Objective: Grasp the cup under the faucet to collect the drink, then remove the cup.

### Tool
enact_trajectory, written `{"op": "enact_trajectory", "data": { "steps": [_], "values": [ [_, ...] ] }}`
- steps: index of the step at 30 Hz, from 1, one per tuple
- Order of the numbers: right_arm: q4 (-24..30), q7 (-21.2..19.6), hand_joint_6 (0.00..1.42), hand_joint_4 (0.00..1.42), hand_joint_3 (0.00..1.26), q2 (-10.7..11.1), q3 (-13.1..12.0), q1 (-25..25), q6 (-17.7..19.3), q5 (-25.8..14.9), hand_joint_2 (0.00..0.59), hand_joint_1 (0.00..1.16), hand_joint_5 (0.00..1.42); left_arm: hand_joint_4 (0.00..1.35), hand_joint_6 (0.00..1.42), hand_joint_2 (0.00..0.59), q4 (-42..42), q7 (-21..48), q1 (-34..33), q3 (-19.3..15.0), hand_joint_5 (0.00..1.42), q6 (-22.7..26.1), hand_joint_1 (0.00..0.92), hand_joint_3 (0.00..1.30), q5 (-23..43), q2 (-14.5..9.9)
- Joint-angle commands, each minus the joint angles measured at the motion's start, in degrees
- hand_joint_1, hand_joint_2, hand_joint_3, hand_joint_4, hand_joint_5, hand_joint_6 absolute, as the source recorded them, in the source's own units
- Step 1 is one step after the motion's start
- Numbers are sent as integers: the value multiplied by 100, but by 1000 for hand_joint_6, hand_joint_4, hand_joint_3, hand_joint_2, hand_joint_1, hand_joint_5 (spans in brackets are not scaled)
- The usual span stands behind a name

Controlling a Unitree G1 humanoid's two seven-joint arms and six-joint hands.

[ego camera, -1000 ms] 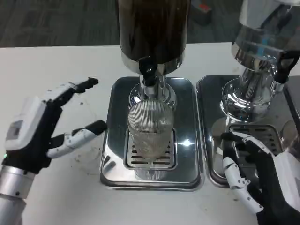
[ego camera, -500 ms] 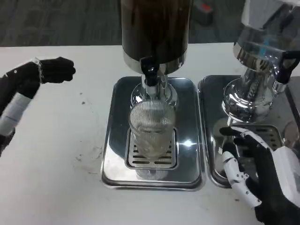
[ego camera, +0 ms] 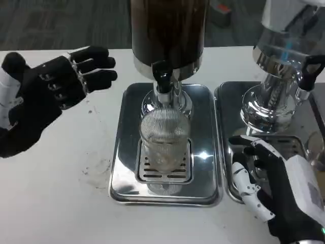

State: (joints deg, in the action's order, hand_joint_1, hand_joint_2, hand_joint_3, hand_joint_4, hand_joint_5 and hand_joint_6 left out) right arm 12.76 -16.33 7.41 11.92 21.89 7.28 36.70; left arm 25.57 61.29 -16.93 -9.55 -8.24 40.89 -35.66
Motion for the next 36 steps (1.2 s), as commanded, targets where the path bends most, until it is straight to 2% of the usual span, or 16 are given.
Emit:
{"op": "enact_trajectory", "data": {
  "steps": [1,4,8,17,24,36],
  "values": [
    [-101,-92,402,271,370,-7,15,-48,88,-25,486,211,314,103,97,68,92,484,-333,-213,144,669,0,202,102,18],
    [-144,-126,402,271,370,-34,35,-70,101,-33,486,216,324,118,97,63,227,718,-539,-308,159,1031,0,222,106,50],
    [-223,-176,402,271,367,-66,68,-106,130,-45,486,220,328,148,116,64,397,732,-751,-397,186,1020,0,256,-133,69],
    [-429,-332,402,273,362,-165,148,-219,197,-38,486,224,330,162,120,63,917,979,-1254,-376,202,1410,0,261,-323,208],
    [-566,-474,402,279,361,-281,230,-249,208,-13,486,227,330,171,121,63,941,1080,-1506,-279,204,1516,0,263,-564,440],
    [-617,-616,402,283,365,-314,296,-217,207,-9,486,229,330,154,110,61,796,815,-1612,-219,181,1301,0,265,-931,967]
  ]
}}
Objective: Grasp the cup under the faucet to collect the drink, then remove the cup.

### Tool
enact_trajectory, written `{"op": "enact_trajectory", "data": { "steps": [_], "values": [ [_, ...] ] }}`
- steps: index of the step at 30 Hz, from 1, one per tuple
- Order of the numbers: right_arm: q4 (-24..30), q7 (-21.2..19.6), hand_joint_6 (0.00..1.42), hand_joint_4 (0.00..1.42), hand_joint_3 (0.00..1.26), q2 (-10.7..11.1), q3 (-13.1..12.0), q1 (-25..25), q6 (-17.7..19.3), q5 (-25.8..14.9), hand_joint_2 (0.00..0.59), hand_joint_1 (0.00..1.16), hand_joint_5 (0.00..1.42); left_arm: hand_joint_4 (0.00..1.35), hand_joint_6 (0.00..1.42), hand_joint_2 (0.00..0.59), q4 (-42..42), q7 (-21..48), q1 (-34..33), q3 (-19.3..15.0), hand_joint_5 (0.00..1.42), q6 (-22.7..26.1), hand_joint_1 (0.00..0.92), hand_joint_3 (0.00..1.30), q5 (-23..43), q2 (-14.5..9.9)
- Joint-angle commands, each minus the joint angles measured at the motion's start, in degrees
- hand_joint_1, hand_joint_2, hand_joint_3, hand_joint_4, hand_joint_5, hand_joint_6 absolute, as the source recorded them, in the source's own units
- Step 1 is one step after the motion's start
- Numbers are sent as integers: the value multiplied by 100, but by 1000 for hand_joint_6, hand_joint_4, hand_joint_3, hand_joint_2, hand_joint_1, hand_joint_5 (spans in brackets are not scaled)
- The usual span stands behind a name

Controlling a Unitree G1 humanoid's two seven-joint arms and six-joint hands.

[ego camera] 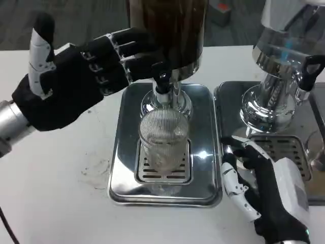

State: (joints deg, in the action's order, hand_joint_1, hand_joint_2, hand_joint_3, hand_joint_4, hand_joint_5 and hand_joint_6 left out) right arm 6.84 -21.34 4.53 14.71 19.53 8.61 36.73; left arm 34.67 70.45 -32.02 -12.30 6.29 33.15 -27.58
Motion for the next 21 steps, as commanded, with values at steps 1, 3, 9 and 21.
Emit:
{"op": "enact_trajectory", "data": {
  "steps": [1,3,9,21],
  "values": [
    [-21,-124,402,284,366,-25,20,25,73,-13,486,229,331,153,110,60,-124,-132,-103,54,179,-171,0,265,-174,187],
    [-9,-138,402,284,367,-24,28,42,69,-10,486,229,334,152,109,62,-147,-221,-98,39,176,-234,0,264,-208,257],
    [36,-146,402,285,369,-21,36,87,49,-3,486,230,339,146,107,64,-189,-341,-105,33,170,-401,0,264,-346,371],
    [56,-146,402,285,370,-47,28,150,31,-27,492,218,340,198,127,63,-138,-426,-107,251,213,-1003,0,304,-741,597]
  ]
}}
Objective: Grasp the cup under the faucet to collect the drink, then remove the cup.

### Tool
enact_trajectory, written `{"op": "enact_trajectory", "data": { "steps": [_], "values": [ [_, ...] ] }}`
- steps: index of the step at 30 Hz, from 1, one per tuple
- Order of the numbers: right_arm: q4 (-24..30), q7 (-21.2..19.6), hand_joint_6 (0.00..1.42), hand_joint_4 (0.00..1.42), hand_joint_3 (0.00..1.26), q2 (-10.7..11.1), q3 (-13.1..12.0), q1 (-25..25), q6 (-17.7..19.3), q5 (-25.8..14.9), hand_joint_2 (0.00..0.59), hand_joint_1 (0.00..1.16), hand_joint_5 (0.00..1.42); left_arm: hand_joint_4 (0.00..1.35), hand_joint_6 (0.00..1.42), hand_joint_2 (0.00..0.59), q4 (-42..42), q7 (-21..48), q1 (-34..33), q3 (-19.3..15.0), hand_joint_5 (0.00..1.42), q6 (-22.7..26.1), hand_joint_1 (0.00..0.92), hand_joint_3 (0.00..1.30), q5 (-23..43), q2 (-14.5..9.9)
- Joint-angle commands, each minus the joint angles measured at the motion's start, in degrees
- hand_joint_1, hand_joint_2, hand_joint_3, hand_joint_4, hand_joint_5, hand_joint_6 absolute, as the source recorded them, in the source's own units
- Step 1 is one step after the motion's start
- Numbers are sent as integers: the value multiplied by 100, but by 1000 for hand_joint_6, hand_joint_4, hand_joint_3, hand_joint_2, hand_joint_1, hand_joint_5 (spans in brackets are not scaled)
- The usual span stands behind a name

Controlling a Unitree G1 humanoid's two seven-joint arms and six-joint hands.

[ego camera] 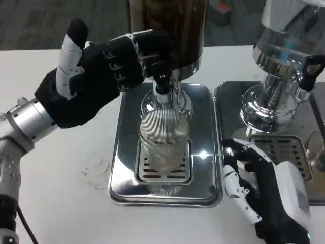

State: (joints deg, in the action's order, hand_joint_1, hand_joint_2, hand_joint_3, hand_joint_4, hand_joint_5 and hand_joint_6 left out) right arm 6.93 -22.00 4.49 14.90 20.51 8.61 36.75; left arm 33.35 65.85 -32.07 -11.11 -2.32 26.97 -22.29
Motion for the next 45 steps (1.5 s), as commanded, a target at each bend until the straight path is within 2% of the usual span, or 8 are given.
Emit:
{"op": "enact_trajectory", "data": {
  "steps": [1,7,20,30,45],
  "values": [
    [49,-82,402,285,370,-46,9,57,30,-27,492,217,340,200,128,63,0,47,-106,158,214,-177,0,305,-149,79],
    [83,-90,402,285,371,-55,7,104,24,-21,493,213,340,216,133,63,10,110,-77,316,227,-425,0,313,-265,129],
    [144,-72,384,285,375,-66,4,142,35,-33,493,206,340,241,152,60,65,33,60,584,250,-1588,0,340,-819,9],
    [160,-39,358,308,383,-73,-21,99,51,-53,493,204,340,242,166,52,247,45,80,672,254,-1944,0,348,-884,-50],
    [191,-10,340,309,383,-104,-63,24,20,-71,488,201,340,242,177,62,429,-162,83,775,254,-2797,0,349,-1038,-73]
  ]
}}
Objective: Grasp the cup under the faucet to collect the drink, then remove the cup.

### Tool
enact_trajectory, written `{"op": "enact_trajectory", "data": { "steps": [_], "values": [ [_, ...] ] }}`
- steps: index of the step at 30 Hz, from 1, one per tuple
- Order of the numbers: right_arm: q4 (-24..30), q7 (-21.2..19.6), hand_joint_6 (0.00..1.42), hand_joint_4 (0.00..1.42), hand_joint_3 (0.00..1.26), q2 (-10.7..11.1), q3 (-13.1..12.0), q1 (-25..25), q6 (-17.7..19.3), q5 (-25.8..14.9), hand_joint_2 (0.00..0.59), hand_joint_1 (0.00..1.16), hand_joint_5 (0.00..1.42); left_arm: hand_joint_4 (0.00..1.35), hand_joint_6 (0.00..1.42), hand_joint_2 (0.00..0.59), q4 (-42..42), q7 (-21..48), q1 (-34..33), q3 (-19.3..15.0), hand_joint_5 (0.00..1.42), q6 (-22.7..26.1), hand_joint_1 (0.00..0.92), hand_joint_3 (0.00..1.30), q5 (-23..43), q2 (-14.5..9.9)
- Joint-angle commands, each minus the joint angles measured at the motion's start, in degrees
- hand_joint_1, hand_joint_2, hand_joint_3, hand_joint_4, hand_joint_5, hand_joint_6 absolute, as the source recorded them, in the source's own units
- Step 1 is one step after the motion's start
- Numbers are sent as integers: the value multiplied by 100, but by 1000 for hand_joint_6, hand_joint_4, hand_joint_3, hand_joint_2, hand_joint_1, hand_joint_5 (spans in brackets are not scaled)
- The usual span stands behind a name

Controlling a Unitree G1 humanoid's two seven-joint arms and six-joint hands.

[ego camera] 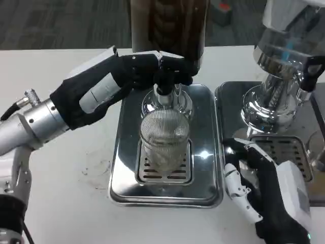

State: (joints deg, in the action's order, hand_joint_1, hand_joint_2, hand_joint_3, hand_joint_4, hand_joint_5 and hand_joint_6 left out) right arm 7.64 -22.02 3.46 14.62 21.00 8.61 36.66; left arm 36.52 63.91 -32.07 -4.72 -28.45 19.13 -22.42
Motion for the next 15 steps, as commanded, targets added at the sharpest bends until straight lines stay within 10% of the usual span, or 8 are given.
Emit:
{"op": "enact_trajectory", "data": {
  "steps": [1,15],
  "values": [
    [118,-7,340,309,383,-3,-37,-26,22,-63,487,200,340,242,178,62,115,18,91,138,254,-244,0,349,-256,-57],
    [131,32,338,300,376,-5,-47,-66,8,-58,483,195,340,242,183,67,117,-168,205,197,254,-895,0,347,-368,-60]
  ]
}}
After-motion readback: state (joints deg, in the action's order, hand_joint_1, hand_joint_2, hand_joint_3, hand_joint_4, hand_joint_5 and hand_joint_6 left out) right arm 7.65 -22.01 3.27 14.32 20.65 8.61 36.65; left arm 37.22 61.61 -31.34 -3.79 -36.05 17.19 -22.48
